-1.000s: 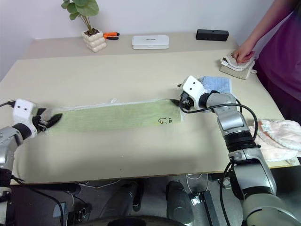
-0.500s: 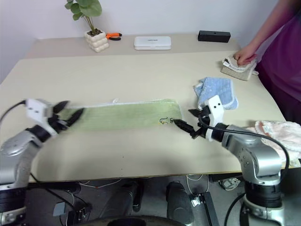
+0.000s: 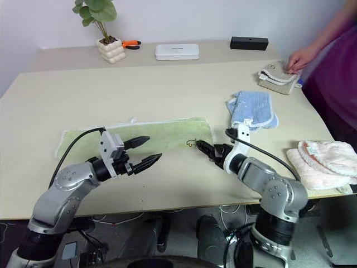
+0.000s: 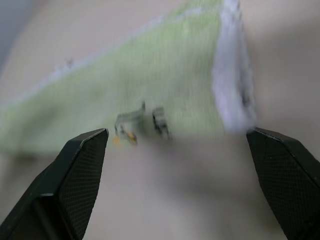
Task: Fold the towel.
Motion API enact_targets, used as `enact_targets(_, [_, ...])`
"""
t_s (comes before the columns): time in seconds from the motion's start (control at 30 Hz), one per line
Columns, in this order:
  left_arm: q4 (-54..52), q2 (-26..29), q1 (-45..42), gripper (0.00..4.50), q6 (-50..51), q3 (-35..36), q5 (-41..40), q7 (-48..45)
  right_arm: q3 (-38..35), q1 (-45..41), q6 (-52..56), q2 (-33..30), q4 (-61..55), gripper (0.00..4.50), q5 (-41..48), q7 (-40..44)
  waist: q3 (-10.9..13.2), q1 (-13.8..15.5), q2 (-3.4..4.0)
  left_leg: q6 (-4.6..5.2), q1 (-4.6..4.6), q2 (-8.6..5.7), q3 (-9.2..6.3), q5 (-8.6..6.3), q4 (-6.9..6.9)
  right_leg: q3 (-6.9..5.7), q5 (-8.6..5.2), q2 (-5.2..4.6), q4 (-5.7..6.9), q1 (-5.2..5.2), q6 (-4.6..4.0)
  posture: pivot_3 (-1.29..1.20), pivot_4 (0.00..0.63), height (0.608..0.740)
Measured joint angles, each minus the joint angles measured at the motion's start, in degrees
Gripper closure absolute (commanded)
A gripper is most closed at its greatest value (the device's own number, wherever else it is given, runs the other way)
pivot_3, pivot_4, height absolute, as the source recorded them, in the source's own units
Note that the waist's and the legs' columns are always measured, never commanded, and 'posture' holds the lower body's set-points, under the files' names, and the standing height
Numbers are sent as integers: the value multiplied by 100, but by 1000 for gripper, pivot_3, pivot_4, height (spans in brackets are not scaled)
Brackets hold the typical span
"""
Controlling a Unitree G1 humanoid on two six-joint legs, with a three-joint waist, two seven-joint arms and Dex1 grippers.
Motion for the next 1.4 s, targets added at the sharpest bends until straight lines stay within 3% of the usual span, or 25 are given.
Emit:
enact_targets(0.03, [0, 2, 22, 920, 0, 8, 1, 6, -135, -175, -3, 130, 170, 24, 2, -136, 0, -1, 0, 0, 2, 0, 0, 0, 0, 0, 0, 7, 0, 3, 1, 0, 150, 740])
enact_targets(0.1, [-8, 2, 69, 920, -1, 21, 3, 21, -310, -456, -58, 274, 495, 837, -9, -389, -1, 4, 1, 0, 4, 0, 0, 0, -1, 0, 0, 9, -1, 5, 0, 0, 150, 740])
enact_targets(0.33, [-12, -2, 184, 920, -9, 103, 8, 127, -414, -593, -191, 293, 873, 4469, -40, -761, 0, -11, 3, 0, 5, 1, 0, 0, -7, 0, 0, 9, -1, 3, 1, 0, 150, 740])
enact_targets(0.47, [-15, -11, 264, 920, -23, 213, 8, 221, -495, -623, -126, 176, 809, 4469, 66, -820, 4, 15, 9, 0, 6, 2, 1, 0, -6, 0, 0, 9, -5, 5, 0, 0, 150, 740])
enact_targets(0.57, [13, -10, 302, 920, -64, 305, 8, 257, -496, -555, -37, -259, 471, 4469, 229, -684, 5, 40, 11, 1, 3, 0, 1, 0, -6, -2, -2, 7, -10, 6, -1, 0, 150, 740])
enact_targets(0.73, [305, 18, 347, 920, -243, 564, 29, 266, 16, -160, -156, -1728, -153, 4469, 257, 10, 8, 17, 16, 2, 2, 1, 4, -1, -8, -4, -5, -2, -12, 6, -3, 0, 150, 740])
enact_targets(0.83, [573, 73, 320, 920, -375, 686, 94, 249, 812, -207, -559, -2534, -552, 4469, 181, 653, 8, -32, 16, 2, 3, 18, 9, -1, -11, -4, -6, 6, -12, 3, -3, 0, 150, 740])
enact_targets(0.97, [703, 99, 229, 920, -416, 806, 124, 259, 2210, -555, -1039, -2694, -822, 4469, -29, 1182, 9, -11, 13, 2, 2, 24, 7, -1, -10, -6, -6, 11, -13, 2, -4, 0, 150, 740])
enact_targets(1.13, [671, 116, 278, 920, -454, 1008, 123, 322, 4006, -914, -1703, -2452, -559, 4469, -701, 1521, 8, 33, 8, 0, -7, 18, 6, -3, -8, -7, -5, 5, -28, 3, -4, 0, 150, 740])
enact_targets(1.33, [483, 100, 512, 920, -430, 1066, 123, 496, 4835, -1172, -2300, -1935, 312, 4469, -1413, 1639, 8, 34, 6, -1, -11, 16, 4, -3, -7, -7, -3, 5, -30, -3, -5, 0, 150, 740])
enact_targets(1.4, [420, 99, 562, 920, -403, 1067, 123, 518, 4934, -1210, -2414, -1851, 442, 3870, -1531, 1700, 8, 32, 6, -2, -11, 16, 4, -4, -8, -7, -2, 6, -30, -4, -4, 0, 150, 740])
